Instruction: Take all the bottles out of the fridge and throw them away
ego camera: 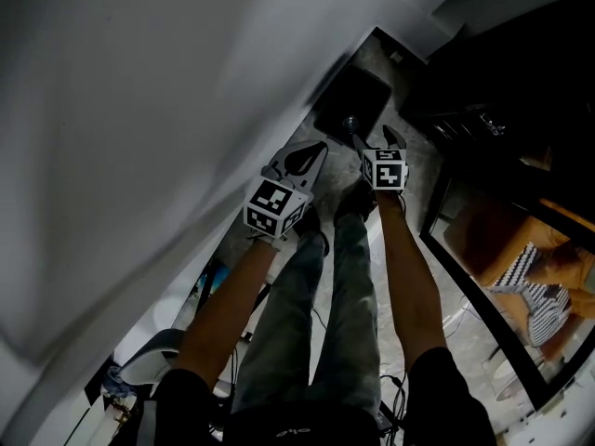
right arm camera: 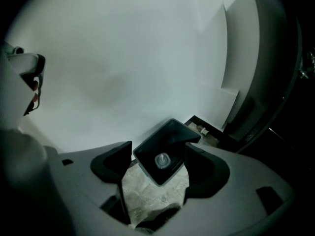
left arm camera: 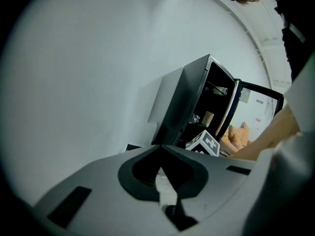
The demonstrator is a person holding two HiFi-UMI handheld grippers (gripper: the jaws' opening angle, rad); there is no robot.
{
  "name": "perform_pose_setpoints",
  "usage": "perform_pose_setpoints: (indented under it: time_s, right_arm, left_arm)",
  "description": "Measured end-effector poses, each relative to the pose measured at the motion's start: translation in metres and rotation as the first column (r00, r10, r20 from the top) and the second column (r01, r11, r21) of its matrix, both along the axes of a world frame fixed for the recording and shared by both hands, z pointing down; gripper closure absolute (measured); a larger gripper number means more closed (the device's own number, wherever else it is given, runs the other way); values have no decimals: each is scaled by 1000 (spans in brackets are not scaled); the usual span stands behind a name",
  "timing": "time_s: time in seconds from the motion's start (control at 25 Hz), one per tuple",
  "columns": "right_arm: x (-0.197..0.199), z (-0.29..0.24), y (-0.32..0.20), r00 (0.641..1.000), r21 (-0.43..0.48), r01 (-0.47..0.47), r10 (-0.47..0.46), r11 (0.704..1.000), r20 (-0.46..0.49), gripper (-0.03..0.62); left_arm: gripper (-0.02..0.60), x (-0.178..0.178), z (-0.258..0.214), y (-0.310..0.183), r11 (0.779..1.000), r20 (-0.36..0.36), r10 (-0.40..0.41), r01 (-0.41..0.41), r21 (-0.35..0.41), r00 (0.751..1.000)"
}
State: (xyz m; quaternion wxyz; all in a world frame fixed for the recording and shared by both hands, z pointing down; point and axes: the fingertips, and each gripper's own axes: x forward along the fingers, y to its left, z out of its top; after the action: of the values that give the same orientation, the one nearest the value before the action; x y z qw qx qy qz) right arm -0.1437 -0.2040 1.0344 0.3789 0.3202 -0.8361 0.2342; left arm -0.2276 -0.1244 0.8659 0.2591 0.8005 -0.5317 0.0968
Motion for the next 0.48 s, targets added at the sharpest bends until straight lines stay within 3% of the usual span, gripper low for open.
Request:
perform_pose_setpoints:
  time_s: [0.24,0.48]
  right_arm:
    - [18,-66,25,998,51,-34,31,998,58,278]
    - [55,-175,66,992,117,-80,68,990,104,466]
  left_arm:
    - [575,2,-30,16,1000,-23,-4,4,14,1000]
    - [575,18,-104,34,999,-44,13,-11,40,999]
